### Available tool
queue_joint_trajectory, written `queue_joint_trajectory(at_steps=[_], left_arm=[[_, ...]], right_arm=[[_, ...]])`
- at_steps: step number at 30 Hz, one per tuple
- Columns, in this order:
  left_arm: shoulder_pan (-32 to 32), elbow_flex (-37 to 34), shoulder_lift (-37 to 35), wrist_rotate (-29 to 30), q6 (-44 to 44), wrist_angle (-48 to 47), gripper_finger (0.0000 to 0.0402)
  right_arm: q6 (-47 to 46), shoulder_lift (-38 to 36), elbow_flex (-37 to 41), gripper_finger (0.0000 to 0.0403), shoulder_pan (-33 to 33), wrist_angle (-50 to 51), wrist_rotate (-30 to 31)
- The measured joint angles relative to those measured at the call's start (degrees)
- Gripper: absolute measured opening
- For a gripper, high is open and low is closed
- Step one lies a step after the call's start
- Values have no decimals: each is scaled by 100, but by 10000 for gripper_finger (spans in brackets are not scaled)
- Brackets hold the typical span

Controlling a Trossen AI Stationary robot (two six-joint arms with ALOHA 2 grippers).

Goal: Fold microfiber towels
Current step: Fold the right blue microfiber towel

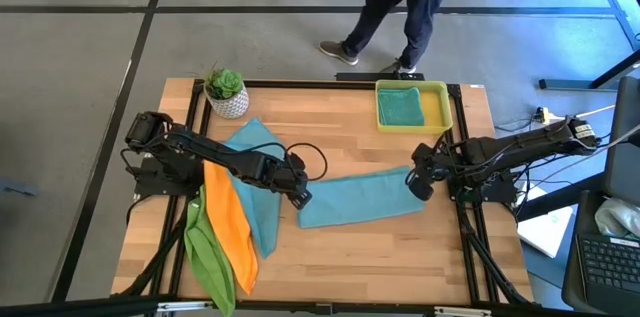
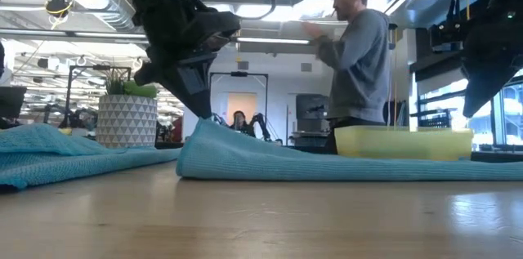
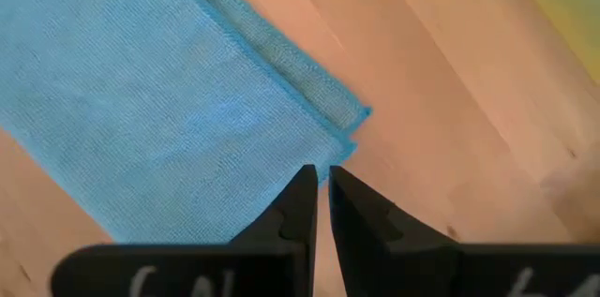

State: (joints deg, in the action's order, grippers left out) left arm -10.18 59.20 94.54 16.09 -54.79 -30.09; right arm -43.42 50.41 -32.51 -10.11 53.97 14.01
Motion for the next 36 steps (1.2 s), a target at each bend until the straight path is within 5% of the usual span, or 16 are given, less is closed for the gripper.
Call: queue_joint_trajectory(at_steps=[5,9,12,21,27,36], left_arm=[[-13,0,0,-30,-20,-1,0],[-74,0,0,-39,-69,-88,0],[-130,0,0,-45,-78,-105,0],[-174,0,0,-54,-174,-129,0],[-174,0,2,-54,-170,-133,0],[-174,0,2,-54,-176,-133,0]], right_arm=[[-8,36,123,38,179,-329,-92],[-266,191,433,70,893,-1967,-1747],[-519,462,477,106,1393,-2237,-2693],[435,975,331,169,2909,-1203,-2877],[1079,1334,330,158,3531,-1202,-2873],[1745,1959,330,137,3605,-1123,-3313]])
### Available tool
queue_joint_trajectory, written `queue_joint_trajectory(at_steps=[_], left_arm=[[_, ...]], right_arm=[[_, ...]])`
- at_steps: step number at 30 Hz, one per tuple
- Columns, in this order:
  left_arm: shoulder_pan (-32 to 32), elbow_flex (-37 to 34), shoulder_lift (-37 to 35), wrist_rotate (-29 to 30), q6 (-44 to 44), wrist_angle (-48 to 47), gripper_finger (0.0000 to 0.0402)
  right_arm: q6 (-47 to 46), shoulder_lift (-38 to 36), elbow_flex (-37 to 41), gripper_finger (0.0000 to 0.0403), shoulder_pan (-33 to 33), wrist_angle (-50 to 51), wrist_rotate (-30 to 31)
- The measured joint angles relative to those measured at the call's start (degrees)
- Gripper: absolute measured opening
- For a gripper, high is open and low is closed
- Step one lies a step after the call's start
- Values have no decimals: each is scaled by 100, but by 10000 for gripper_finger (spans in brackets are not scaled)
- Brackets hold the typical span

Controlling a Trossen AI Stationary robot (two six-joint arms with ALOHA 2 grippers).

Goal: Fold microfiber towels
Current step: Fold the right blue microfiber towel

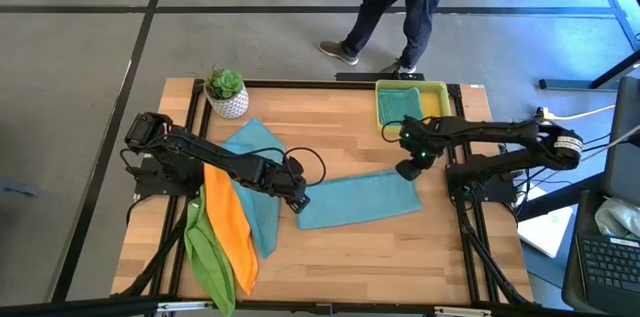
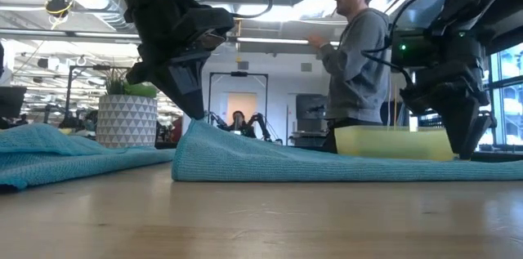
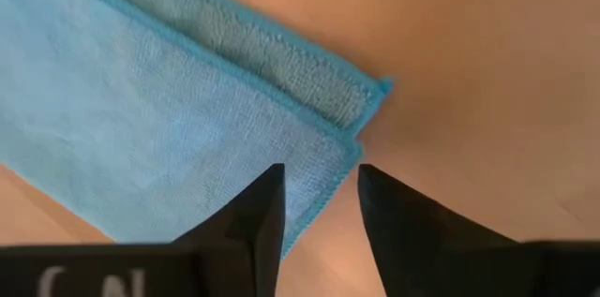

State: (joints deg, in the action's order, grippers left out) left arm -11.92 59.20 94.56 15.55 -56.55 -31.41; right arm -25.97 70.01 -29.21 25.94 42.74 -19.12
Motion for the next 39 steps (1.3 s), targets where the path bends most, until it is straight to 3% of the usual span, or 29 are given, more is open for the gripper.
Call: queue_joint_trajectory(at_steps=[8,19,28,34,39], left_arm=[[0,0,0,-17,-7,1,0],[0,0,0,-22,-4,2,0],[0,0,0,-44,-6,-115,0],[-49,0,-7,-12,-144,-425,0],[-95,0,-11,28,-144,-417,0]], right_arm=[[259,119,0,104,0,-119,-50],[398,119,0,8,0,-140,-50],[213,-164,-50,4,-5,79,-159],[224,-742,-359,2,0,476,432],[94,-913,-272,2,0,398,514]])
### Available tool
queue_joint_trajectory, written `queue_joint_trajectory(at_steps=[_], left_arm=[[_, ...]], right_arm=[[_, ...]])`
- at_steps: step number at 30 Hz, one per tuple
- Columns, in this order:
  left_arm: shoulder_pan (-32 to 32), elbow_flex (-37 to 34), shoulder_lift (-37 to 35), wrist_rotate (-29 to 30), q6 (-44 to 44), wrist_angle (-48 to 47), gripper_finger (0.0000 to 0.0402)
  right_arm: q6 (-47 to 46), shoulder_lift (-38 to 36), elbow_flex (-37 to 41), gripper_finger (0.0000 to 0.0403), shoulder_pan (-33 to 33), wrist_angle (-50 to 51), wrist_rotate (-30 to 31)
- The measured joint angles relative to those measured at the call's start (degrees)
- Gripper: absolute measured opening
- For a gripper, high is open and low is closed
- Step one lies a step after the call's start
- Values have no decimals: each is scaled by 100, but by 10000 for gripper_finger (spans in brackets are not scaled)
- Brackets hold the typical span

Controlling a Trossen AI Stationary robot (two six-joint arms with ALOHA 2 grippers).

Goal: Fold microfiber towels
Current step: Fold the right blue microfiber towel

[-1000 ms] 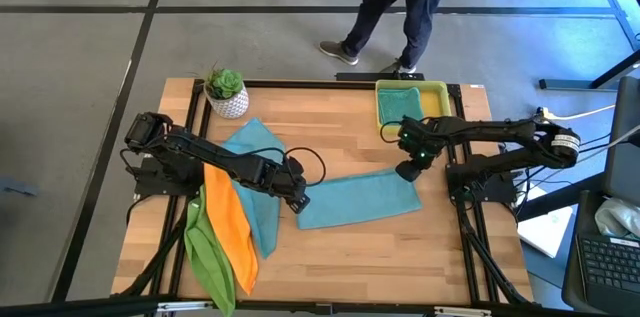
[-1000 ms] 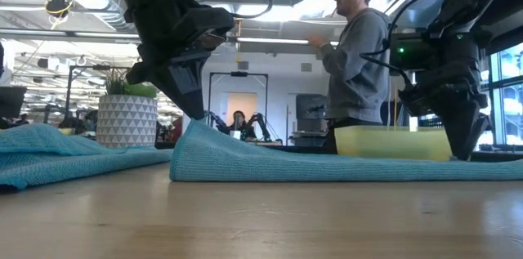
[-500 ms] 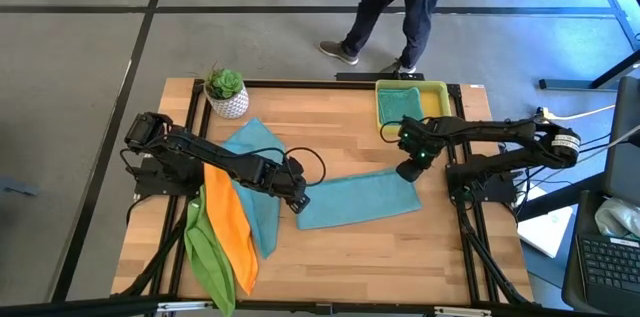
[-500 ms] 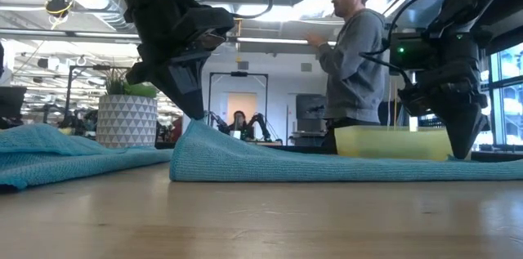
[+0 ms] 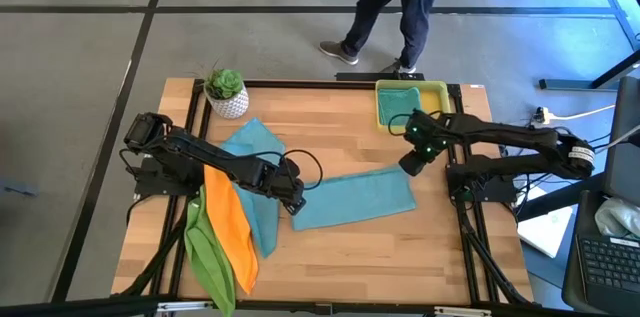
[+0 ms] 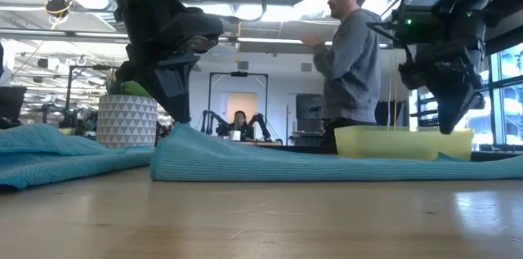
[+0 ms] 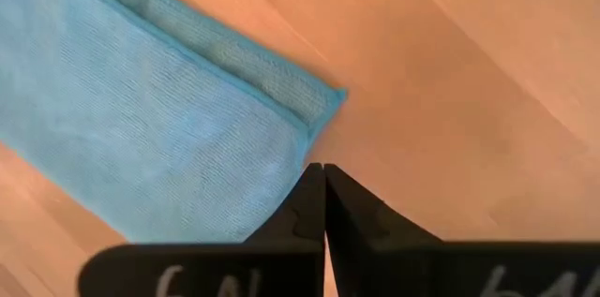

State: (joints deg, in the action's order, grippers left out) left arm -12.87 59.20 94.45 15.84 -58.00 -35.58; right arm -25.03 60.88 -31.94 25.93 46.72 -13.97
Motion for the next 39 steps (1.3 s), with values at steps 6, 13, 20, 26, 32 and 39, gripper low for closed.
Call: queue_joint_trajectory(at_steps=[6,13,20,26,32,39], left_arm=[[6,0,-4,13,-4,25,0],[3,0,-9,-35,-35,27,0],[8,0,-11,-42,-36,31,0],[10,0,-11,-74,-37,32,0],[10,0,-11,-103,-37,29,0],[10,0,-11,-157,-45,1,0]], right_arm=[[-262,215,386,46,-34,-743,-386],[-445,381,502,114,-35,-1360,-379],[-141,843,506,108,-35,-1396,-353],[-82,1193,509,75,-35,-1394,-675],[-12,1074,511,9,-35,-1410,-778],[-40,628,511,6,-35,-1270,-790]])
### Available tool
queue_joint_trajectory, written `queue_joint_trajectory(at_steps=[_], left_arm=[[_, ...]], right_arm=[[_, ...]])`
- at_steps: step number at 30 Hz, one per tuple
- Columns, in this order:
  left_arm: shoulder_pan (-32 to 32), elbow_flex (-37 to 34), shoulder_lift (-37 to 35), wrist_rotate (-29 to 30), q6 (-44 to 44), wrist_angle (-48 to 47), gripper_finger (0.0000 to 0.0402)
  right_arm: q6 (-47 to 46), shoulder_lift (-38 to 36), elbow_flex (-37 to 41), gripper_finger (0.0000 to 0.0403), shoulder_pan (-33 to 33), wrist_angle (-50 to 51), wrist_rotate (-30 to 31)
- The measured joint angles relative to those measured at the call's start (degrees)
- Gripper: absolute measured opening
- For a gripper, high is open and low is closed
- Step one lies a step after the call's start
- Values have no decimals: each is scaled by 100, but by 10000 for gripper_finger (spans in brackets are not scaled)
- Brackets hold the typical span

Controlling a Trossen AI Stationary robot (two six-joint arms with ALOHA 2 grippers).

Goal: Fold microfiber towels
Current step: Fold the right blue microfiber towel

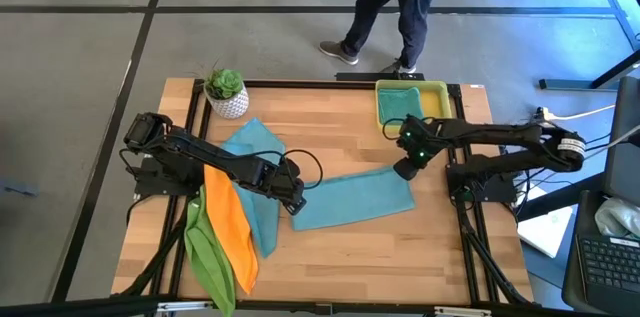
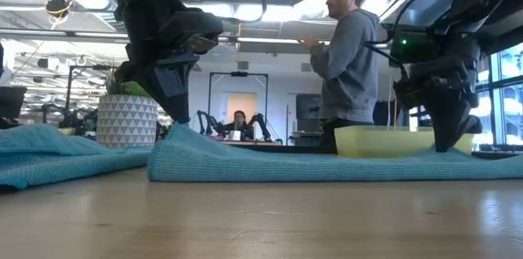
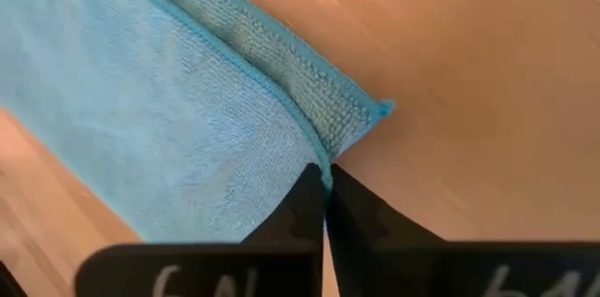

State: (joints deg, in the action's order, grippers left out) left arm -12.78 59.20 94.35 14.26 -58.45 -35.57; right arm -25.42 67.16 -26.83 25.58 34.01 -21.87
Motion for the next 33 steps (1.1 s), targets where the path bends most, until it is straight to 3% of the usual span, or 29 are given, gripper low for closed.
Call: queue_joint_trajectory(at_steps=[6,17,25,33], left_arm=[[0,0,0,-22,-5,2,0],[0,0,0,-22,-12,0,0],[0,0,0,-22,-12,0,0],[0,0,0,-24,-88,-1,0]], right_arm=[[56,-149,-2,20,1,539,164],[-412,-142,-2,11,2,423,202],[-433,-142,-2,48,1,447,105],[-336,-142,-2,50,2,420,45]])
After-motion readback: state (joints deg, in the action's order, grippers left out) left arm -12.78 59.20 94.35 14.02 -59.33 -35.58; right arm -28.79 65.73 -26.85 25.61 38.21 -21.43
